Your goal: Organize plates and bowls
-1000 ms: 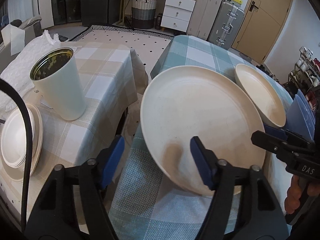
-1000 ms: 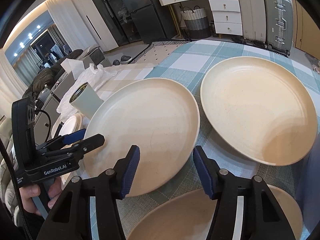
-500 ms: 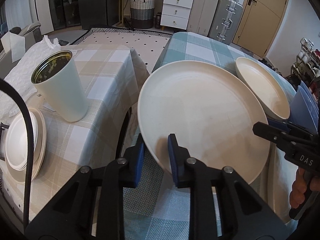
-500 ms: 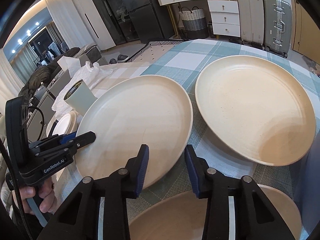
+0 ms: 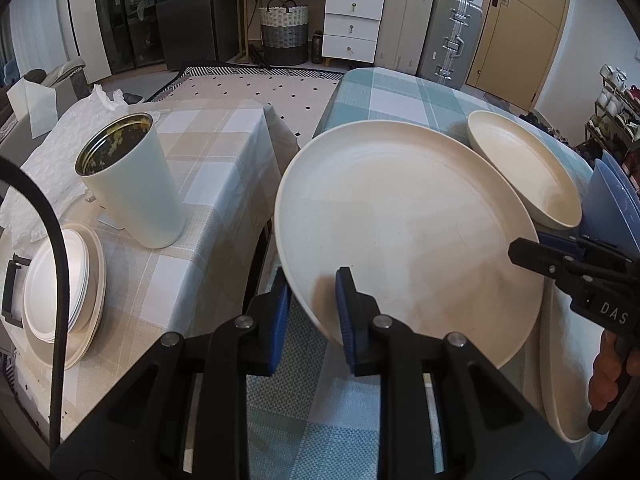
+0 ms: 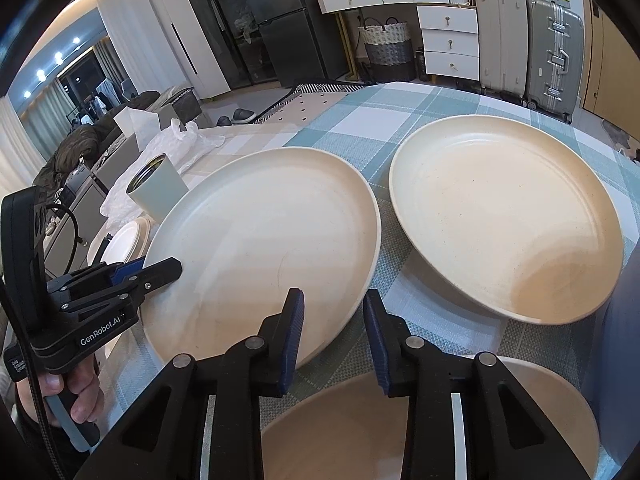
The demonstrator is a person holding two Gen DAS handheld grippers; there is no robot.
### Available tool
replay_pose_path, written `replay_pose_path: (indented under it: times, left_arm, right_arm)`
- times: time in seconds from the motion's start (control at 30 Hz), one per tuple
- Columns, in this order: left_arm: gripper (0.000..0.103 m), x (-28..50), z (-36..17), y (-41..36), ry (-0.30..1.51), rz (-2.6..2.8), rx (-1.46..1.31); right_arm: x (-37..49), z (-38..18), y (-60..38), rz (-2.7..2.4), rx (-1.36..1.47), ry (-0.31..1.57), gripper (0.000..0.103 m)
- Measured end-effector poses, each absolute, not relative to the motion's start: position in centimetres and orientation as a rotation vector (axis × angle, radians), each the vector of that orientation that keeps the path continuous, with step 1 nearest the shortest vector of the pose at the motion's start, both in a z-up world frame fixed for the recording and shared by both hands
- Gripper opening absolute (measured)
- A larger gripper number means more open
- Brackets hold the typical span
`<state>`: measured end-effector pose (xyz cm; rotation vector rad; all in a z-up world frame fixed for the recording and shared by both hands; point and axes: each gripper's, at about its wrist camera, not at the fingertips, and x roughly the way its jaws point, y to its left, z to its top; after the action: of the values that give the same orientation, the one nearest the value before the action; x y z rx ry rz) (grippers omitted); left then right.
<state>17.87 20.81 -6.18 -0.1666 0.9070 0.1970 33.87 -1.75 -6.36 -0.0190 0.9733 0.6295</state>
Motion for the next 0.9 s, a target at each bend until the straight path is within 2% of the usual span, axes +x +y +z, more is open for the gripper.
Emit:
replay_pose_path:
  times: [0.9]
  left_arm:
    - [0.02,14.2,-1.6,14.5,0.839,0.136,-0.109]
  right_arm:
    - [30.1,-3.6,-7.4,0.6,0.024,0.917,0.032]
